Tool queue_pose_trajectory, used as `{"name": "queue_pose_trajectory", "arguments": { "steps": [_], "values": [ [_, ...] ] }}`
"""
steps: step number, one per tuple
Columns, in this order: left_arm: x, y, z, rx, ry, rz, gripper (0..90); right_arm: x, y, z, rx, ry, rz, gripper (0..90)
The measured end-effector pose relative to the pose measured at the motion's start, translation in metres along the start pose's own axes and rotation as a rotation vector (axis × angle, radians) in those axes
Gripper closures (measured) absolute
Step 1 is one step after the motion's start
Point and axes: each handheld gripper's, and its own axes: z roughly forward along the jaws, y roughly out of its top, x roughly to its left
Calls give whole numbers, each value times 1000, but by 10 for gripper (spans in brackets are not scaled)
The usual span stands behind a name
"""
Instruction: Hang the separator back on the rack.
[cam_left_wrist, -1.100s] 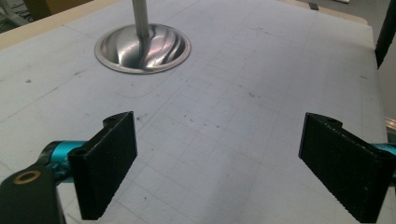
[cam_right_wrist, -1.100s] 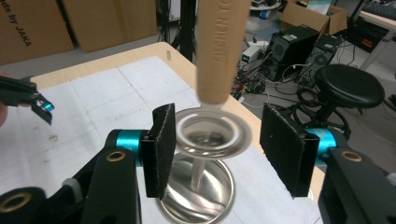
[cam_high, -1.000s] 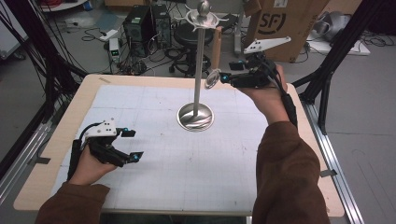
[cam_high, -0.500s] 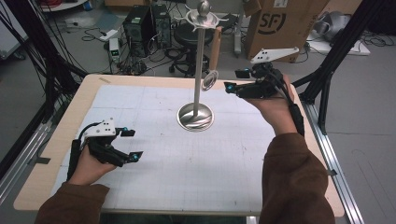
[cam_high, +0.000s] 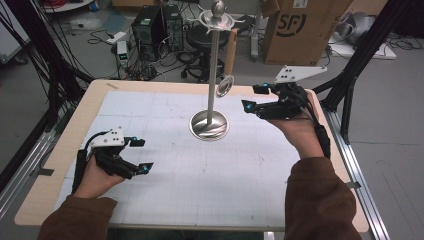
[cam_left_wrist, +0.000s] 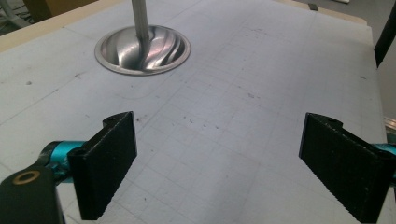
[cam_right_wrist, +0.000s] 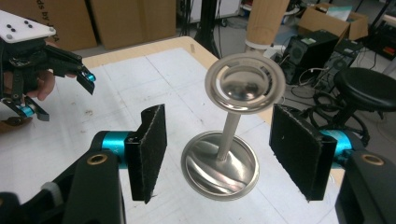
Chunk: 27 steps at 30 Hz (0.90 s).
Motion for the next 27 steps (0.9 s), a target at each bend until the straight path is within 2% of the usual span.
{"name": "queue_pose_trajectory", "arguments": {
  "steps": [4, 8, 15, 27],
  "values": [
    [0, 0, -1, -8, -3, -6, 118, 3, -8, -3, 0, 8, -7, 351],
    [0, 0, -1, -7, -8, 6, 117, 7, -20, -6, -19, 18, 7, 349],
    [0, 0, -3, -18, -9, 0, 117, 11, -42, -6, -26, 31, 22, 336],
    [0, 0, -3, -18, -11, 0, 116, 19, -79, 1, -15, 17, 49, 322]
  ]
}}
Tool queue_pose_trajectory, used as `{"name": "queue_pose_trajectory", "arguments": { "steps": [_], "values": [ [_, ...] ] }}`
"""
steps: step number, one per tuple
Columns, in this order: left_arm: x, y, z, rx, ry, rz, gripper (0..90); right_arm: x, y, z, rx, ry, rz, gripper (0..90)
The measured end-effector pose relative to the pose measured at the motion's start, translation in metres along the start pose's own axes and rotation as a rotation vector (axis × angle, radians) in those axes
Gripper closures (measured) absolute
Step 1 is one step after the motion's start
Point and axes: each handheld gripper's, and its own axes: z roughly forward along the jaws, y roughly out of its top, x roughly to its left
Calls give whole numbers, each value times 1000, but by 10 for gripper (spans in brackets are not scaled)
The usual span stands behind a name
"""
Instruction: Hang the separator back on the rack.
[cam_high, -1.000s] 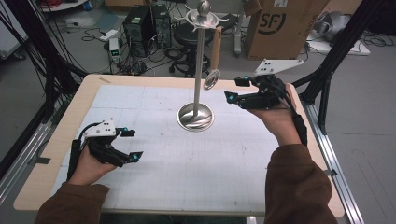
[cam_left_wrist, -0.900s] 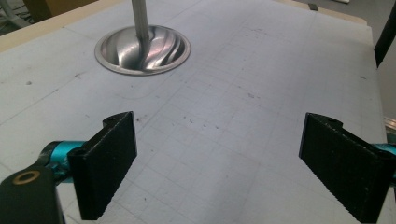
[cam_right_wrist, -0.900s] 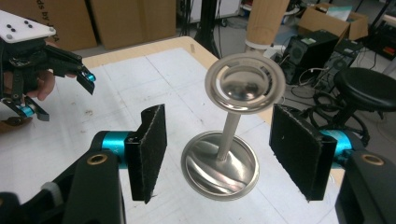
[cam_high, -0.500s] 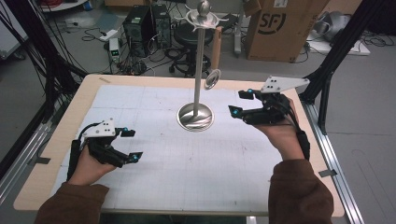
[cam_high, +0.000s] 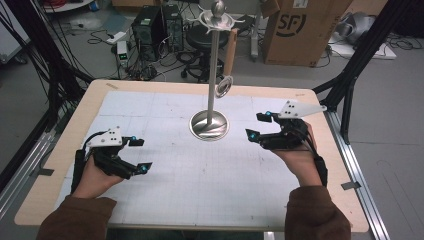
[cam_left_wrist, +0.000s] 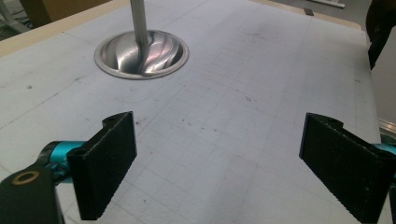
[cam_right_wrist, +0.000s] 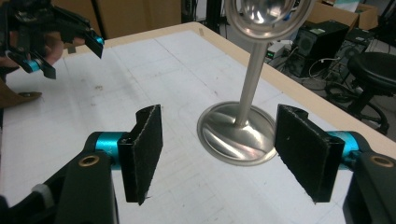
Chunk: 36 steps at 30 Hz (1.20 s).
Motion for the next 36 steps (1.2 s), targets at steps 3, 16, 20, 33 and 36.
{"name": "queue_pose_trajectory", "arguments": {
  "steps": [3, 16, 20, 33, 36],
  "values": [
    [0, 0, 0, 0, -1, 0, 116, 0, -11, 2, 3, 8, 21, 311],
    [0, 0, -2, -4, 2, 3, 116, 3, -47, 3, 18, -12, 58, 284],
    [0, 0, -2, -3, 4, 4, 116, 2, -50, 0, 23, -25, 63, 280],
    [3, 0, -4, -15, 13, -3, 116, 4, -58, 11, 46, 14, 80, 246],
    [2, 0, -4, -12, 12, -6, 116, 5, -58, 13, 63, 23, 86, 233]
  ]
}}
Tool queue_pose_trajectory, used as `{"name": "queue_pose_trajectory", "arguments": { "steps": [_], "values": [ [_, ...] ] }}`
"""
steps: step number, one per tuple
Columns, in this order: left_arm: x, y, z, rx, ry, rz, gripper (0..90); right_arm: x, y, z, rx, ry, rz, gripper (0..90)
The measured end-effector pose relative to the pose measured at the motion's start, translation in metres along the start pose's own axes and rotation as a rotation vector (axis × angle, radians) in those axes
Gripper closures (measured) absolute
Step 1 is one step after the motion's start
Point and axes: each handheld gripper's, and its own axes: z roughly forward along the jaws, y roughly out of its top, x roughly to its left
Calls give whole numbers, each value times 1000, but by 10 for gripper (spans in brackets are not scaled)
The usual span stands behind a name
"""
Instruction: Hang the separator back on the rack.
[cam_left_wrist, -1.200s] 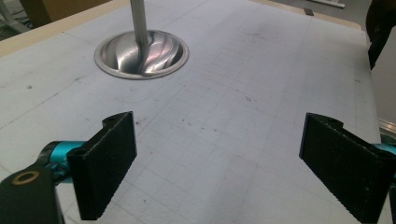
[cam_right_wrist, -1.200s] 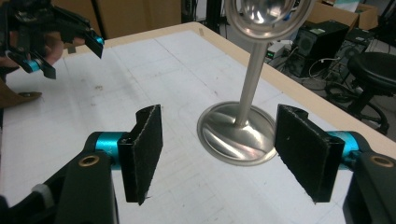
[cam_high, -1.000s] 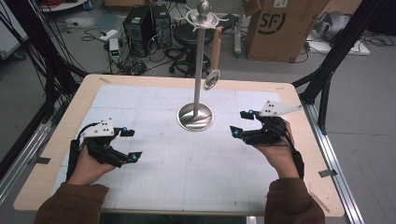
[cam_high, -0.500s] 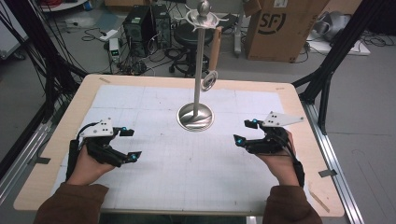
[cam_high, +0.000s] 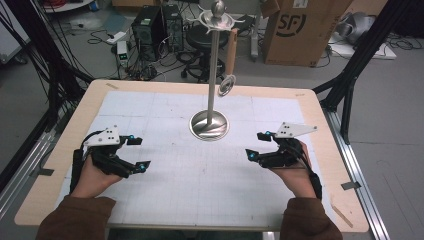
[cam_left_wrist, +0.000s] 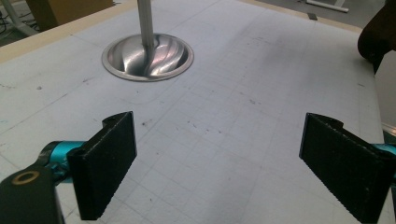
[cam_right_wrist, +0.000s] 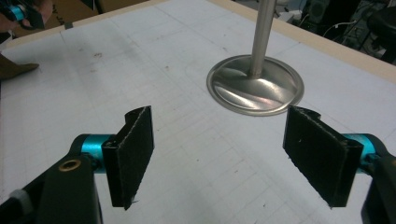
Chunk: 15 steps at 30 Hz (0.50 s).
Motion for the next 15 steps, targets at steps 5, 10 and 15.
{"name": "queue_pose_trajectory", "arguments": {
  "steps": [5, 10, 15],
  "values": [
    [0, 0, 0, 3, 1, 1, 116, 0, 0, 2, 0, -11, -10, 208],
    [1, -1, 1, 4, -3, 5, 116, 0, -2, 5, 17, -17, -9, 206],
    [0, 0, 0, 1, -5, 5, 116, 1, -2, 4, 15, -21, -11, 206]
  ]
}}
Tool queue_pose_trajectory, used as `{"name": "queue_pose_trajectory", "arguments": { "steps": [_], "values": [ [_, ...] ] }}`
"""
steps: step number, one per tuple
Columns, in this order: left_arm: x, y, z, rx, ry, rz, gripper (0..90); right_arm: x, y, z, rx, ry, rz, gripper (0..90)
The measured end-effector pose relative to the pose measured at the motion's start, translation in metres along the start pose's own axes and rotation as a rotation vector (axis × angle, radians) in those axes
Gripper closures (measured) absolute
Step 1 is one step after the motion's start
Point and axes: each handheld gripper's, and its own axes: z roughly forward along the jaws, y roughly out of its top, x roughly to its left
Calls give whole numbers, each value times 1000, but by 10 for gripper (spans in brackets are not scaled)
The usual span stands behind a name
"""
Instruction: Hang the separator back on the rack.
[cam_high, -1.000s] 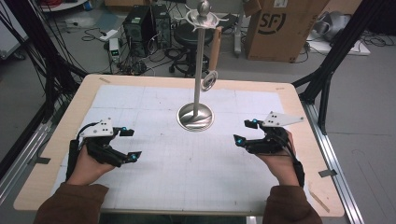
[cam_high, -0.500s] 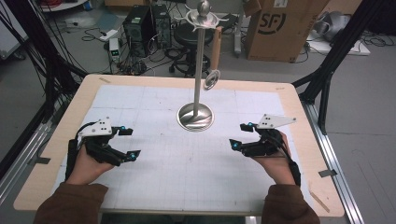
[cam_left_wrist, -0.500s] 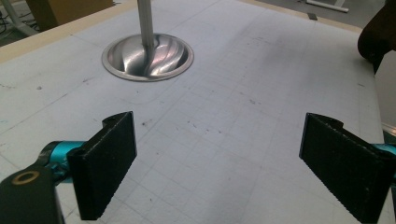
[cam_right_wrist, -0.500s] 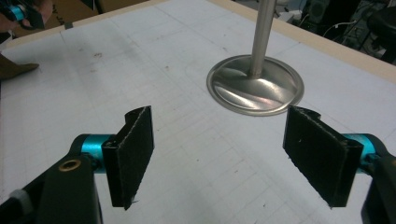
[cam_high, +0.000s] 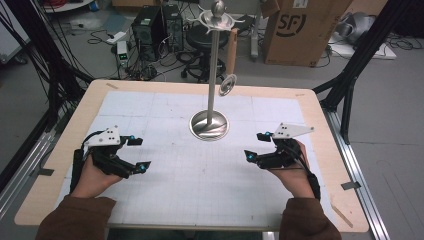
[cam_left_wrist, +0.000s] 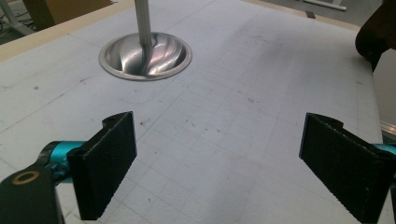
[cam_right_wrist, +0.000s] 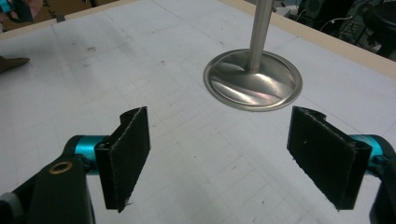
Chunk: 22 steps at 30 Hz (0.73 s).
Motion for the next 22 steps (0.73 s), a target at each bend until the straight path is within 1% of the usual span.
{"name": "queue_pose_trajectory", "arguments": {
  "steps": [1, 4, 6, 9, 12, 16, 22],
  "values": [
    [0, 0, 0, 1, -1, 2, 116, 0, 0, 0, 2, 1, 6, 206],
    [0, 0, 0, 0, 0, 4, 116, 0, -1, 1, 1, -8, 1, 207],
    [0, 0, 0, 0, 1, 2, 116, 0, -1, 0, -14, -15, -1, 207],
    [0, 0, 0, 3, -1, 1, 116, -1, -1, -2, -20, -22, 4, 207],
    [0, 0, 1, 4, 0, 1, 116, -1, -1, -3, -26, -20, 10, 207],
    [0, 0, 1, 5, 1, 2, 116, -1, 0, -3, -32, -19, 5, 207],
    [1, 0, 2, 10, 3, 1, 116, -1, 0, -2, -25, -17, 5, 206]
  ]
}}
